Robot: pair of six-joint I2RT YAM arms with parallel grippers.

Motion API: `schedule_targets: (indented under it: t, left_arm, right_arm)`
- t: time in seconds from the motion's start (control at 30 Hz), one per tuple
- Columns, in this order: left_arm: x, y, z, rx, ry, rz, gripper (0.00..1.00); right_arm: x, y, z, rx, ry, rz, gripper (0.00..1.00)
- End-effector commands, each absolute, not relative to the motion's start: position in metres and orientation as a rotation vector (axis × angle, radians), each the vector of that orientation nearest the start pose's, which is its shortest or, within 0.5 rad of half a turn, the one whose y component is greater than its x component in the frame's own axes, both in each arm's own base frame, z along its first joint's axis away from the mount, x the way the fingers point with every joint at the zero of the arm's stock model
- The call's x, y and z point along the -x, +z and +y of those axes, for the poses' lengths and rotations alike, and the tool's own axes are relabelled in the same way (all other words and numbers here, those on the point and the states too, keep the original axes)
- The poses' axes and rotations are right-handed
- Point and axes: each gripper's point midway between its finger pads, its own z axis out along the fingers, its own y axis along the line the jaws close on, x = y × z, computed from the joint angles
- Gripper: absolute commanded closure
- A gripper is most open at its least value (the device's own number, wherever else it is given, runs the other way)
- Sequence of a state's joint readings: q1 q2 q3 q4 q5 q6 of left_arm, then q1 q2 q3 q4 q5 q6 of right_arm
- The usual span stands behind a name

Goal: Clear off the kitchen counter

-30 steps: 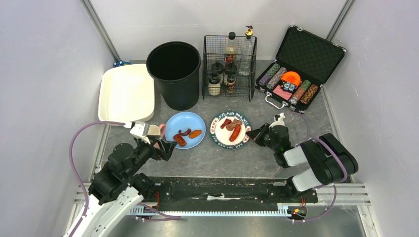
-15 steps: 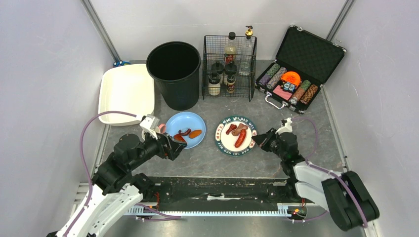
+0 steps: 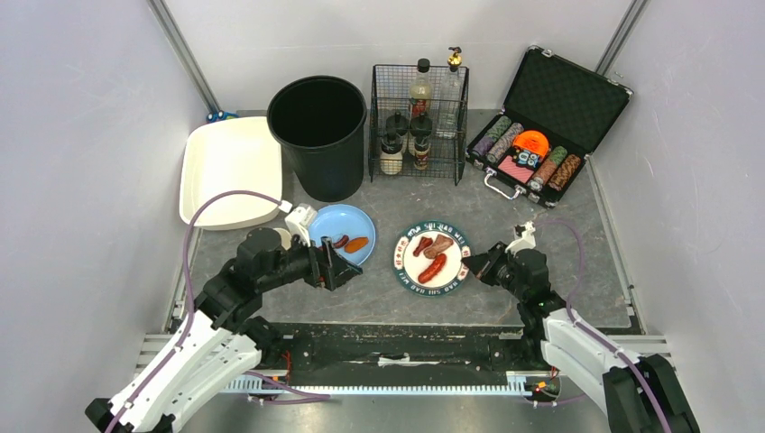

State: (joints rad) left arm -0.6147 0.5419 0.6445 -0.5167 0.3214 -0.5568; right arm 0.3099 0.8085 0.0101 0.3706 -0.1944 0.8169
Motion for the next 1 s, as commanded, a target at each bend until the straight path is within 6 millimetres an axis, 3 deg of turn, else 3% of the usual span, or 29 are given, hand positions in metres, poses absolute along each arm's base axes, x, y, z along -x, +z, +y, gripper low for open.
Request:
schedule_targets:
  t: [0.0, 0.8, 0.83, 0.97]
  left_arm:
    - [-0.144, 0.211, -0.208, -0.268, -1.145, 2.097, 0.1]
    - [-0.159, 0.175, -0.206, -0.104, -1.092, 2.181, 0.12]
    - [-0.16, 0.172, -0.207, -0.099, -1.096, 2.186, 0.13]
    - [-0.165, 0.168, -0.212, -0.092, -1.106, 2.192, 0.12]
  right_arm:
    - [-0.222, 0.06, 0.152, -0.36, 1.014, 2.016, 1.0]
    - [-0.197, 0.1, 0.181, -0.231, 1.296, 1.961, 1.0]
    - [-0.199, 0.113, 0.183, -0.212, 1.312, 1.937, 1.0]
    - [-0.198, 0.131, 0.187, -0.181, 1.348, 1.904, 1.0]
